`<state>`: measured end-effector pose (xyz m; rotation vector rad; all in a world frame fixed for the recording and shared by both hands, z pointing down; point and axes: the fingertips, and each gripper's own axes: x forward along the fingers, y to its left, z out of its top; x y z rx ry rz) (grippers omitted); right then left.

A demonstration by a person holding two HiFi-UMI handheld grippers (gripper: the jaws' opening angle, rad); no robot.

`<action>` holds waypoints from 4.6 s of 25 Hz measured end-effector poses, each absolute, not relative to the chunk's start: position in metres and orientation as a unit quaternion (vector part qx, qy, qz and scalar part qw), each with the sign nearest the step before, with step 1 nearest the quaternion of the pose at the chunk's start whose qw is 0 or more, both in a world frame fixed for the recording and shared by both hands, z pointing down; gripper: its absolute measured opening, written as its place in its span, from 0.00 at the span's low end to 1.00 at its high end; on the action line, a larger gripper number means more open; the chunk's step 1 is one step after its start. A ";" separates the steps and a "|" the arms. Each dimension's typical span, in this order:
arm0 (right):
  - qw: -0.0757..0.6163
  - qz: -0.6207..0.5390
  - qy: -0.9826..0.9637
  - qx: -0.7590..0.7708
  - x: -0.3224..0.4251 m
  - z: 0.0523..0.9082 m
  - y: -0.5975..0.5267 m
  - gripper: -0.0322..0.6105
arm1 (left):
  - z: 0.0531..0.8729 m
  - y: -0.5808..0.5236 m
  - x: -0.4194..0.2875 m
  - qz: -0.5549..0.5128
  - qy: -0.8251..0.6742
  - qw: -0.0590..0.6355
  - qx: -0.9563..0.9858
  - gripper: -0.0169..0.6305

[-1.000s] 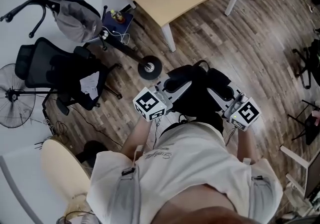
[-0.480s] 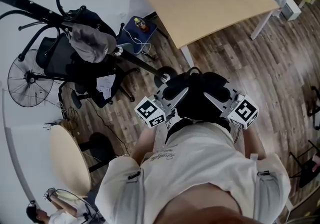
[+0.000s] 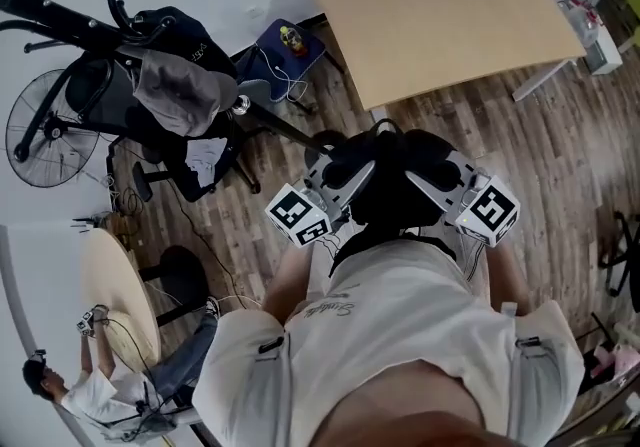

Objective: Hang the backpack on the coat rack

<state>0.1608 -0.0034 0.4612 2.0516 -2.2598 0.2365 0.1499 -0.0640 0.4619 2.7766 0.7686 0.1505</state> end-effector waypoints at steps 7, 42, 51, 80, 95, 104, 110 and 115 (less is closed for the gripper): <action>0.047 0.084 -0.761 0.641 0.193 0.458 -0.056 0.12 | 0.461 -0.114 0.178 0.052 0.228 0.141 0.962 0.11; -0.005 0.136 -0.958 0.251 0.203 0.355 -0.212 0.11 | 0.355 -0.241 0.152 0.068 -0.156 0.152 0.974 0.11; -0.026 0.060 -0.969 0.237 0.194 0.306 -0.228 0.12 | 0.303 -0.245 0.130 0.044 -0.191 0.099 0.976 0.11; -0.012 0.002 -0.962 0.274 0.216 0.290 -0.336 0.13 | 0.290 -0.340 0.140 -0.002 -0.293 0.070 0.953 0.11; -0.002 -0.017 -0.941 0.338 0.237 0.316 -0.325 0.25 | 0.304 -0.317 0.120 0.050 -0.415 -0.021 0.908 0.16; -0.032 0.055 -0.921 0.383 0.267 0.355 -0.275 0.10 | 0.315 -0.276 0.104 0.039 -0.451 -0.012 0.892 0.18; -0.004 0.069 -0.913 0.402 0.243 0.377 -0.210 0.04 | 0.339 -0.212 0.102 0.030 -0.397 0.027 0.917 0.11; 0.045 0.041 -0.906 0.419 0.221 0.400 -0.156 0.04 | 0.382 -0.157 0.113 0.038 -0.343 0.060 0.936 0.08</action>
